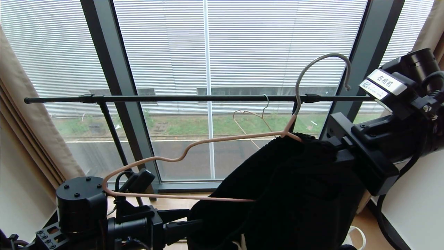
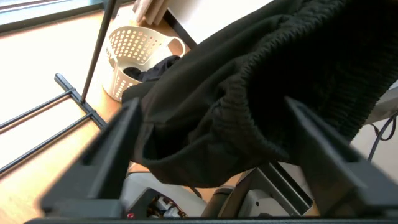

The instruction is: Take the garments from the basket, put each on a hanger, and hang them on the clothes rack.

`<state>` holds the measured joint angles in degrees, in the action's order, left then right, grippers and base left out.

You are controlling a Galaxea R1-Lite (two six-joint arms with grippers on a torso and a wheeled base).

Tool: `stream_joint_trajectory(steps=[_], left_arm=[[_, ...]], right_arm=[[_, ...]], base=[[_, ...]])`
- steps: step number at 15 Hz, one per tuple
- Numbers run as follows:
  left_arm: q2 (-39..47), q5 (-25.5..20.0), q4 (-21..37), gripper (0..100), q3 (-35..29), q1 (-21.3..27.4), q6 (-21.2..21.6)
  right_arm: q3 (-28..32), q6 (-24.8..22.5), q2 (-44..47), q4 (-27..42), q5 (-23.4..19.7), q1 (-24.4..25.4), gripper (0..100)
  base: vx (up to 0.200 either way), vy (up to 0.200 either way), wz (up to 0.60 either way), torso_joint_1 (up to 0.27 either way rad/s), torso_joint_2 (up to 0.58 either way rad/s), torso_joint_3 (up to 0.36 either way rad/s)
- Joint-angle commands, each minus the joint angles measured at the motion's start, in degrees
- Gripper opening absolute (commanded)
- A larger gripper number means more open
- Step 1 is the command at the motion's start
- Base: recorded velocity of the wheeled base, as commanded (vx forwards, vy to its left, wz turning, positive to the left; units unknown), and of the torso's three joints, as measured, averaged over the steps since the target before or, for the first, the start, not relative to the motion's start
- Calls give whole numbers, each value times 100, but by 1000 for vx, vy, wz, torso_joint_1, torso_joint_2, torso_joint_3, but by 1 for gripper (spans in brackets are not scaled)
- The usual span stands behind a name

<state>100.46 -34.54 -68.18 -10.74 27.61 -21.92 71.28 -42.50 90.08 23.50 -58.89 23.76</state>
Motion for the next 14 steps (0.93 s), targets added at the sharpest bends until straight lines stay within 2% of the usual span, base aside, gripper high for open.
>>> stream_joint_trajectory(steps=[1, 7, 14], left_arm=[[35, -1, -2, 0, -7, -1, -5], [26, 8, -248, 0, 11, -45, -5], [17, 8, -248, 0, -25, -195, 12]], right_arm=[[-26, 5, -16, -4, 1, 6, 0], [-132, -4, 1, -4, 9, -258, 0], [-308, -13, -8, -4, 62, -636, 0]], base=[[0, 0, 0, 0, 0, 0], [0, 0, 0, 0, 0, 0], [0, 0, 0, 0, 0, 0]])
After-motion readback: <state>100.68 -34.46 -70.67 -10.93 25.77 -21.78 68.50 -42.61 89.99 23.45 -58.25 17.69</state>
